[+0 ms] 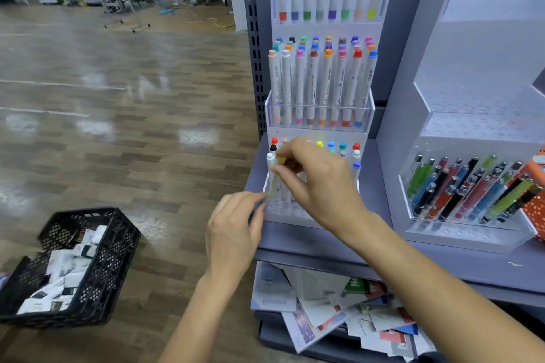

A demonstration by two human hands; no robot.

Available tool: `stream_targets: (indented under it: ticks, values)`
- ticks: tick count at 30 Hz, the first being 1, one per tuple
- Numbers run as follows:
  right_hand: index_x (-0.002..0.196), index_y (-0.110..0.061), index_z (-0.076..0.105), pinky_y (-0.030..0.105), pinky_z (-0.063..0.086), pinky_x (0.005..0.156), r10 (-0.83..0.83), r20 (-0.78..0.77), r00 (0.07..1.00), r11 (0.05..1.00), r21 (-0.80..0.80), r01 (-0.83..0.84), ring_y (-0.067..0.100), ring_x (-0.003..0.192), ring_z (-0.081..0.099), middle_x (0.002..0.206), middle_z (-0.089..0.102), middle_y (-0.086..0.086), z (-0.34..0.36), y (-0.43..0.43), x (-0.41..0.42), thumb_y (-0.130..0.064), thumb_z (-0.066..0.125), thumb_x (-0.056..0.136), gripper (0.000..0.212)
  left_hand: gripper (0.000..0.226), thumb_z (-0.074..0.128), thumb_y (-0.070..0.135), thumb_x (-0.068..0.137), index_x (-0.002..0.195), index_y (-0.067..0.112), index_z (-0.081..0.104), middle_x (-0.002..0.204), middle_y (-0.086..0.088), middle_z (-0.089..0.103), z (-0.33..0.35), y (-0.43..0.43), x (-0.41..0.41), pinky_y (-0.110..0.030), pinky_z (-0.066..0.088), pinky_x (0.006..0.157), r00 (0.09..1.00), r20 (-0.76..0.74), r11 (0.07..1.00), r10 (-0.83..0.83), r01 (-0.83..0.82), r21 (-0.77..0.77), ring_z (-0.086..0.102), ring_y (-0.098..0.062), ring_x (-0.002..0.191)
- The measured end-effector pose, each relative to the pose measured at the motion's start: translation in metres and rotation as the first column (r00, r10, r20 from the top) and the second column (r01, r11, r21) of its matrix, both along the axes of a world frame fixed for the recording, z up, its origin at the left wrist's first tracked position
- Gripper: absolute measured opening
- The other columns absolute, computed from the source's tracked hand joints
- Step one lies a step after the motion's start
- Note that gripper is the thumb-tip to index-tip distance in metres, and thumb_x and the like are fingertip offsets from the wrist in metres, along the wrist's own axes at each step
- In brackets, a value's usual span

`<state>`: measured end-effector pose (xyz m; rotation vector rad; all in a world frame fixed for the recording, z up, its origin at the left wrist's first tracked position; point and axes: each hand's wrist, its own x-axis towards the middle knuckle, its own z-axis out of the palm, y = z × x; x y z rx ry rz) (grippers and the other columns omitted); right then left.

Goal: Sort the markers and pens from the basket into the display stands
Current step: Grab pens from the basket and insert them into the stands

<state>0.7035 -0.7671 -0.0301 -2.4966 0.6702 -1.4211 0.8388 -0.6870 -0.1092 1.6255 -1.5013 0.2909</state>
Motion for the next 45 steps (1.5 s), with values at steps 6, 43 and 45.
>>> stream_targets:
  ticks: [6,43,45]
  values:
    - [0.083,-0.007,0.064,0.034,0.051,0.050,-0.039,-0.098,0.994,0.996,-0.083,0.031,0.024,0.064,0.062,0.072,0.064,0.003,-0.006,-0.004,0.009,-0.014,0.067,0.079,0.009,0.020,0.055,0.018,0.085,0.094,0.009,0.071,0.089,0.000,0.070,-0.001,-0.001,0.001,-0.015,0.041,0.077,0.999,-0.036,1.000,-0.009,0.009,-0.001,0.057,-0.012,0.083]
    - [0.110,-0.033,0.065,0.012,0.047,0.087,-0.448,0.332,0.830,0.709,0.698,0.103,-0.001,0.103,0.062,0.106,0.067,-0.023,-0.013,0.064,-0.127,-0.034,0.055,0.085,0.026,0.023,0.051,0.020,0.092,0.096,0.009,0.070,0.089,0.007,0.066,0.073,-0.006,-0.091,-0.004,0.041,0.078,0.957,-0.226,0.982,-0.181,0.162,-0.102,0.058,-0.001,0.083]
    - [0.110,-0.033,0.065,0.012,0.047,0.087,-0.496,0.344,0.797,0.692,0.711,0.124,-0.001,0.103,0.062,0.107,0.068,-0.021,-0.012,0.067,-0.147,-0.033,0.054,0.085,0.027,0.023,0.050,0.019,0.092,0.098,0.009,0.070,0.090,0.007,0.066,0.075,-0.012,-0.110,-0.008,0.043,0.077,0.945,-0.220,0.970,-0.240,0.223,-0.099,0.059,-0.001,0.084]
